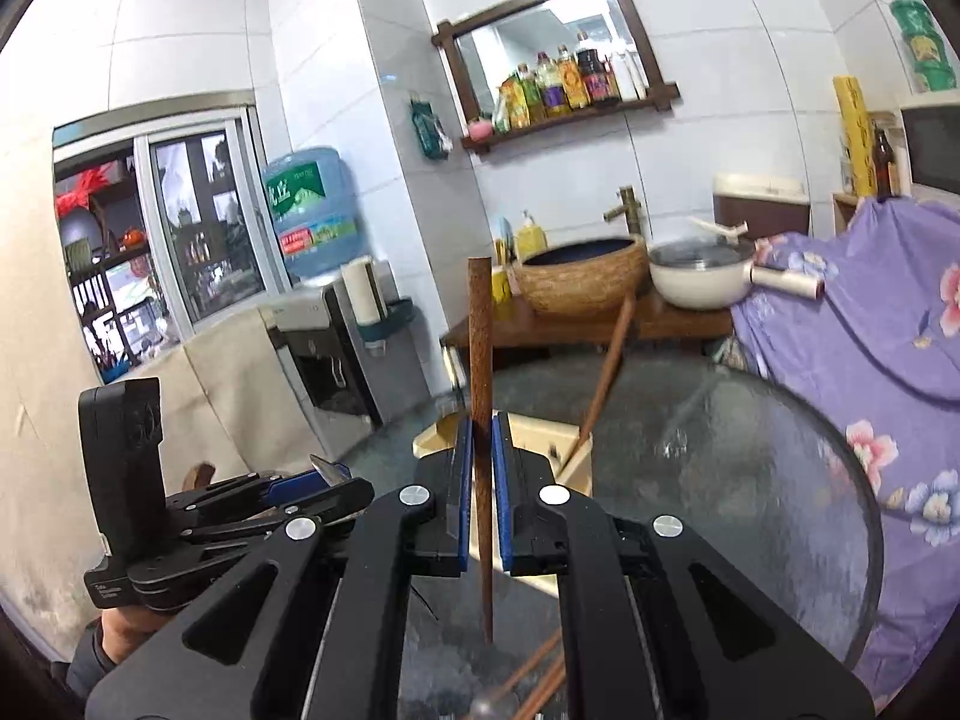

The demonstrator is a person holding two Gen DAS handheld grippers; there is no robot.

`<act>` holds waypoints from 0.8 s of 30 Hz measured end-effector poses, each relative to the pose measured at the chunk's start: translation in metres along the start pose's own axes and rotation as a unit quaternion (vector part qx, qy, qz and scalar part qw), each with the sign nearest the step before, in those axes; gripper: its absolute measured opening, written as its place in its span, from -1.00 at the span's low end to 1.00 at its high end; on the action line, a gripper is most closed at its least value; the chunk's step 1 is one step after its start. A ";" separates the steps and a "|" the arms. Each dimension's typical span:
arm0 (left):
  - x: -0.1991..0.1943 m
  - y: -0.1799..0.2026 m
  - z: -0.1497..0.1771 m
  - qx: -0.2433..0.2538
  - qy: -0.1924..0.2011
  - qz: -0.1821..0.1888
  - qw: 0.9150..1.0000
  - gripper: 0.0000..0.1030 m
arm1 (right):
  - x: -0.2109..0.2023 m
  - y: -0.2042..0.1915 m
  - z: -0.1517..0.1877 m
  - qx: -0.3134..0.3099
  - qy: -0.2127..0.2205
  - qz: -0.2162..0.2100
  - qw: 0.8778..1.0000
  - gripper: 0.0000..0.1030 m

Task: Organize utensils
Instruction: 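Lift the steel spoon and wooden chopstick and carry both over the cream holder, then lower the spoon and chopstick into the holder and open both tools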

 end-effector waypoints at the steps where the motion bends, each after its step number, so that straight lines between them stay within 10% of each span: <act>1: -0.002 -0.001 -0.012 0.000 0.009 0.001 1.000 -0.34 | 0.001 -0.002 -0.011 0.000 0.007 -0.003 1.000 -0.86; 12: 0.019 -0.018 -0.103 0.018 0.078 -0.071 0.994 -0.34 | 0.030 -0.009 -0.092 0.006 0.061 0.019 0.998 -0.86; 24: 0.075 -0.034 -0.047 -0.004 0.017 -0.081 0.997 -0.34 | 0.085 0.023 -0.032 0.010 0.014 0.059 0.998 -0.86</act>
Point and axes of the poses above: each gripper's, at about its wrist camera, not at the fingertips, and x roughly the way its jaws point, y to its right, z to its underside, the point moved 7 cm from there along x, roughly the way its jaws point, and after that the axes turned 5 degrees about x, right-handed, at the moved point
